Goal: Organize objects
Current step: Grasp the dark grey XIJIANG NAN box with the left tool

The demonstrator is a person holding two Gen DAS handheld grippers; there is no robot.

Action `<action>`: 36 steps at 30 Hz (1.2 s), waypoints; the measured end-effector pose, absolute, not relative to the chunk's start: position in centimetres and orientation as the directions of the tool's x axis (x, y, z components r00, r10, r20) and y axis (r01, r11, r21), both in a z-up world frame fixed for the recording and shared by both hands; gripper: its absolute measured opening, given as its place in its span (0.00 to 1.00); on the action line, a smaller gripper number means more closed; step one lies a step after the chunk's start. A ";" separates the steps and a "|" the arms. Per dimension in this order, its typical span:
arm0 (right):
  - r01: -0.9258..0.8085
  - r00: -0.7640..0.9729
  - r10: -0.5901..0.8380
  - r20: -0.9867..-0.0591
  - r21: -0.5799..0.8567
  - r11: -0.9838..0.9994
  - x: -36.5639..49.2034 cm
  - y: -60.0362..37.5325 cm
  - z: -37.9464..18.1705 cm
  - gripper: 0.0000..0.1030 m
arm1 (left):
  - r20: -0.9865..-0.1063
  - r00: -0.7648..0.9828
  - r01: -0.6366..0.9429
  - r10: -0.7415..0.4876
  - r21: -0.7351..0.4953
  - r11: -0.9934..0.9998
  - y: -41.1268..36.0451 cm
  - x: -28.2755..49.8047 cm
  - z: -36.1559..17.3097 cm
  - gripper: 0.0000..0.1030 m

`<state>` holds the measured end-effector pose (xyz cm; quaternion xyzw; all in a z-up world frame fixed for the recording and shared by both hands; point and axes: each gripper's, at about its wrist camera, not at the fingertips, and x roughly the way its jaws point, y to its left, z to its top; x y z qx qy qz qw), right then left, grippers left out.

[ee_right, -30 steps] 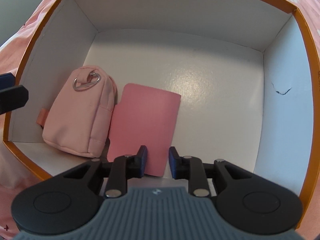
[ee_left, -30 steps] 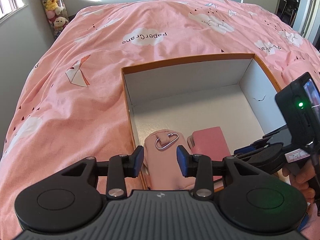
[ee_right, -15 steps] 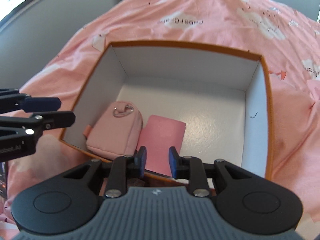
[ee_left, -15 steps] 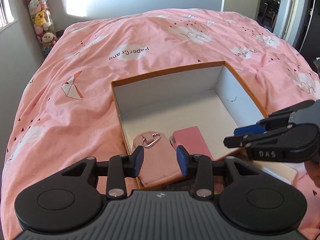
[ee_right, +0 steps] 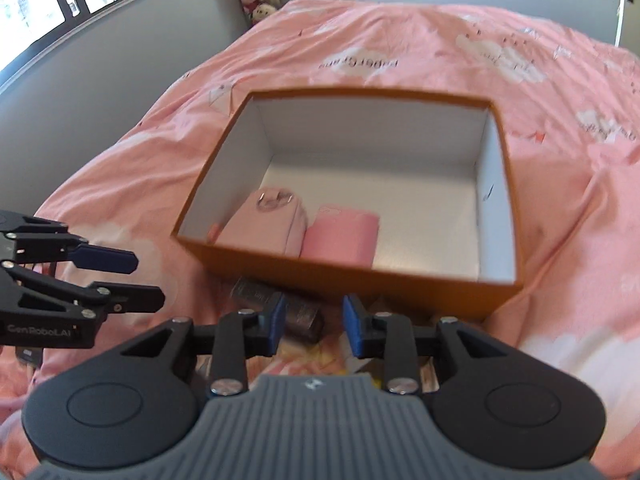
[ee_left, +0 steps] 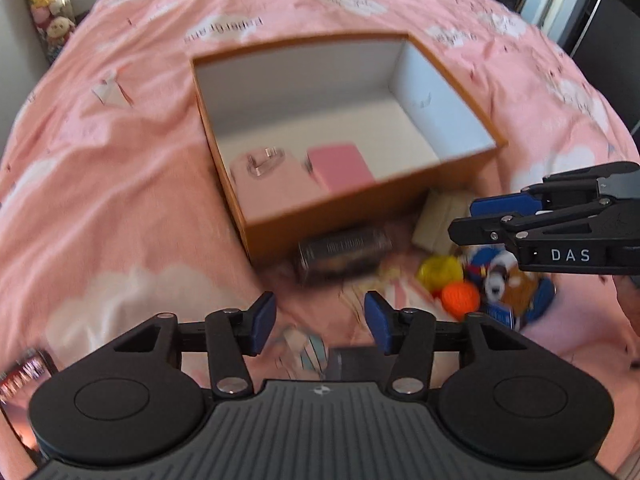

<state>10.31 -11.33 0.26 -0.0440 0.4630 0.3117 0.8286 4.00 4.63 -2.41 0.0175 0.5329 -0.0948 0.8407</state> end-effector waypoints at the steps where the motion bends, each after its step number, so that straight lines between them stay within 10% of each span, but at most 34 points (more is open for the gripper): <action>1: -0.555 0.353 0.480 -0.803 0.233 0.798 9.9 -11.2 -0.4 0.33 | -0.908 0.393 0.181 -0.145 -0.078 0.980 4.7 3.7 -3.0 0.63; 22: -0.553 0.101 0.475 -0.874 0.348 0.757 8.0 -9.1 -5.5 0.31 | -0.893 0.207 0.076 -0.401 -0.393 0.916 7.0 3.9 -9.9 0.93; 36: -0.528 0.141 0.461 -0.876 0.327 0.784 8.5 -10.0 -5.6 0.27 | -0.926 0.232 0.081 -0.296 -0.285 0.955 5.4 3.3 -8.9 0.85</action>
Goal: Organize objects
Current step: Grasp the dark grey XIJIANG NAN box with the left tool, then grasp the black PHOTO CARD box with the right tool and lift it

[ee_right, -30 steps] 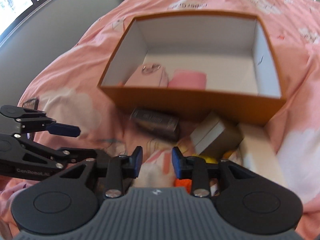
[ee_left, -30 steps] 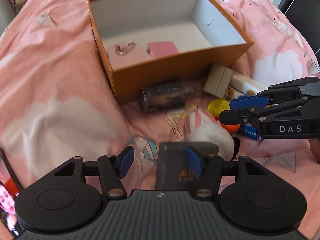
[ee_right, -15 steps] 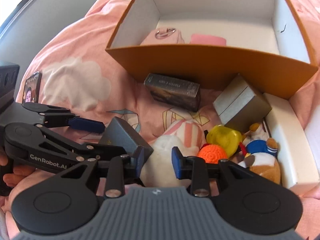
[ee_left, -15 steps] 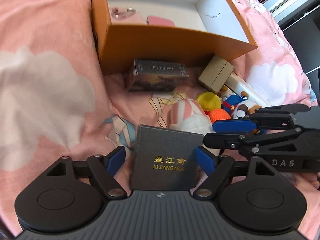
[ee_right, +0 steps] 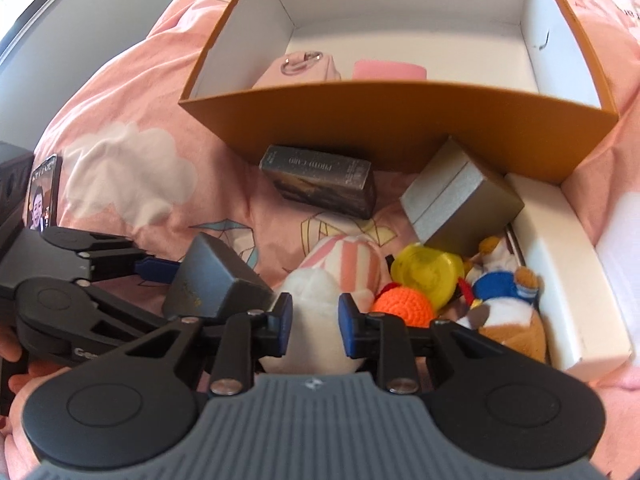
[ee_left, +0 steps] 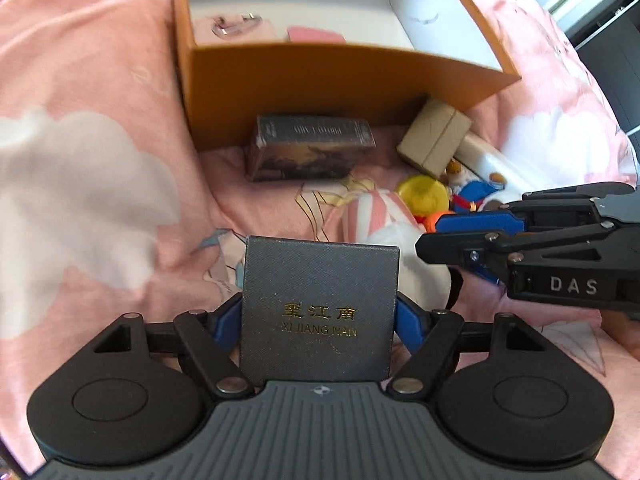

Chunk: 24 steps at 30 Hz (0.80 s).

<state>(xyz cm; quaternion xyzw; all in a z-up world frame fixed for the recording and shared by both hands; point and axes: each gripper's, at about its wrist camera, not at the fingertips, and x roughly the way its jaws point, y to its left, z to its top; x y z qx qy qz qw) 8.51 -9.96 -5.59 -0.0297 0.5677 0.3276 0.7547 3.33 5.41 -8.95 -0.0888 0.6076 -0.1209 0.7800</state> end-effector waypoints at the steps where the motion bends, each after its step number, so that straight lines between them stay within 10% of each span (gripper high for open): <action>1: -0.536 0.152 0.460 -0.875 0.318 0.782 8.7 -10.0 -5.4 0.28 | -0.926 0.244 0.075 -0.287 -0.277 0.958 5.5 3.3 -8.6 0.85; 24: -0.861 0.374 0.309 -0.874 -0.203 0.467 11.0 -2.3 -7.7 0.45 | -0.922 0.381 -0.032 -0.063 -0.082 0.996 6.2 6.5 -5.8 0.85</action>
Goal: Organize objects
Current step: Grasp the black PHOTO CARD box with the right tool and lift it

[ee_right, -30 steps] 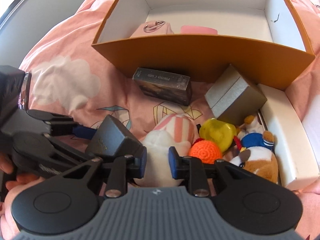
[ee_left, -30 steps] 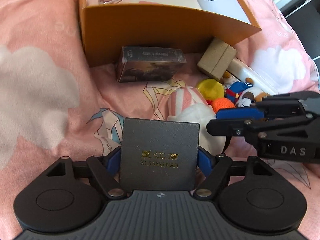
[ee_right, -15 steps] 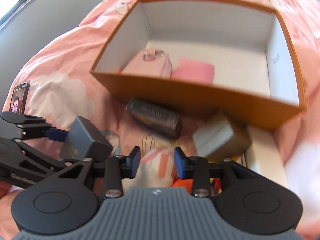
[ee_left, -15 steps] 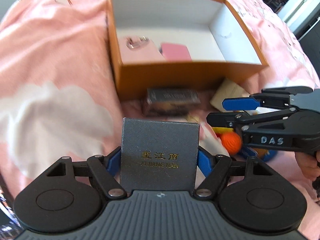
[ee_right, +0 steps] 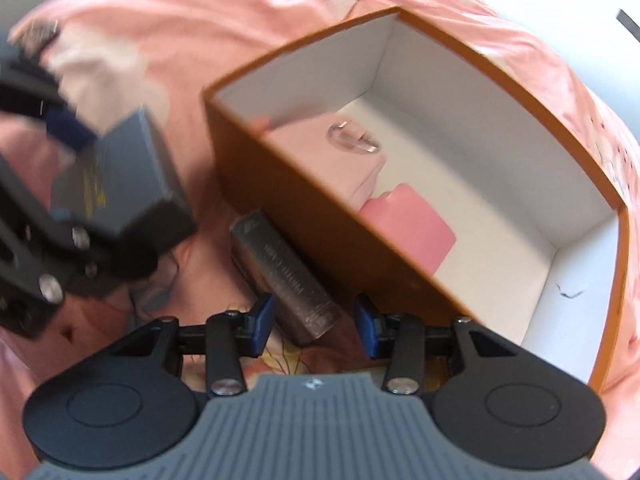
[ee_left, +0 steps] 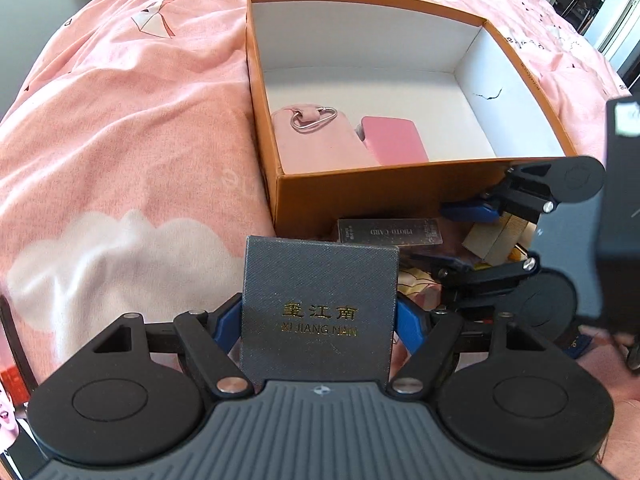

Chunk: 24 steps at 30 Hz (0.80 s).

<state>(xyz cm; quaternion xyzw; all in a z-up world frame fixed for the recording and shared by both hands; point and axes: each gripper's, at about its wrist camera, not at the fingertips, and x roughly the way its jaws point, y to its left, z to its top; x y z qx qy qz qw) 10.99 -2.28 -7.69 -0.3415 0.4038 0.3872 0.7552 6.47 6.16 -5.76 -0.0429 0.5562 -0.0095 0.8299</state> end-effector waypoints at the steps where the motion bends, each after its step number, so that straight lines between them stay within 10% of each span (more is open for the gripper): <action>1: -0.853 0.389 0.277 -0.879 -0.229 0.469 11.0 -2.1 -8.0 0.45 | -0.922 0.382 -0.031 -0.060 -0.077 0.997 6.2 6.5 -5.9 0.85; 24: -0.905 0.288 0.337 -0.896 -0.139 0.402 11.6 -2.7 -7.5 0.35 | -0.927 0.373 -0.084 -0.032 -0.067 0.994 7.6 6.6 -6.4 0.85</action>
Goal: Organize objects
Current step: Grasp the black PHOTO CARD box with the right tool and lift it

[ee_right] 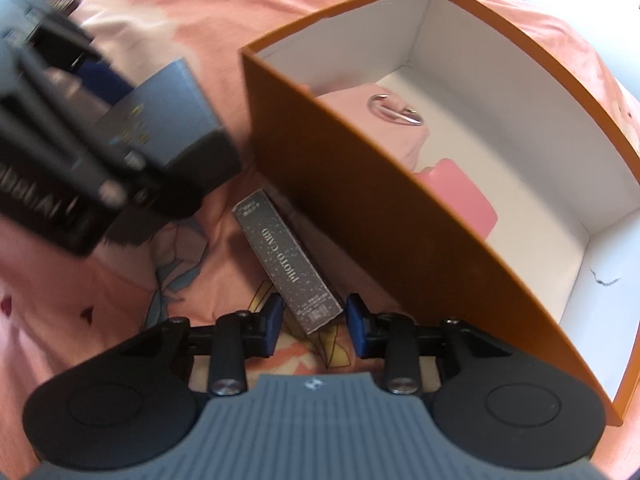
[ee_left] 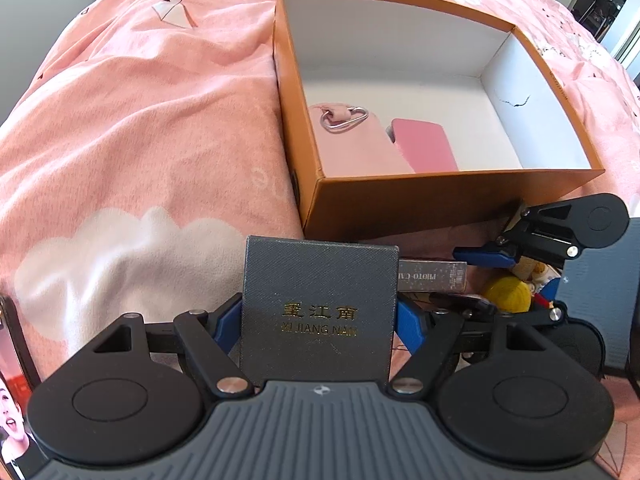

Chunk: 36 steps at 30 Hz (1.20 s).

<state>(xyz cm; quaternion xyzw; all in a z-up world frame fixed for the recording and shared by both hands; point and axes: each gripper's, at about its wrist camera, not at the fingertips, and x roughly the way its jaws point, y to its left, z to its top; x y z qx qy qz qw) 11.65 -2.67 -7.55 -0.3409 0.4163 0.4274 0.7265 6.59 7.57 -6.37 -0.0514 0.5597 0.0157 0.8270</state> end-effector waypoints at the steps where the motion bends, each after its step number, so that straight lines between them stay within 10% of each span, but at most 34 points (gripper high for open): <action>1: -0.911 0.293 0.337 -0.895 -0.155 0.381 11.6 -2.6 -7.6 0.34 | -0.928 0.372 -0.086 -0.031 -0.068 0.994 7.6 6.7 -6.4 0.85; 21: -0.945 0.324 0.381 -0.866 -0.312 0.095 12.1 -0.4 -7.6 0.27 | -0.925 0.377 -0.098 -0.050 -0.094 0.991 8.3 6.5 -6.3 0.85; 36: -0.920 0.297 0.468 -0.833 -0.118 0.373 15.1 -5.4 1.6 0.23 | -0.884 0.450 -0.037 -0.124 -0.157 0.987 7.0 4.5 -2.3 0.85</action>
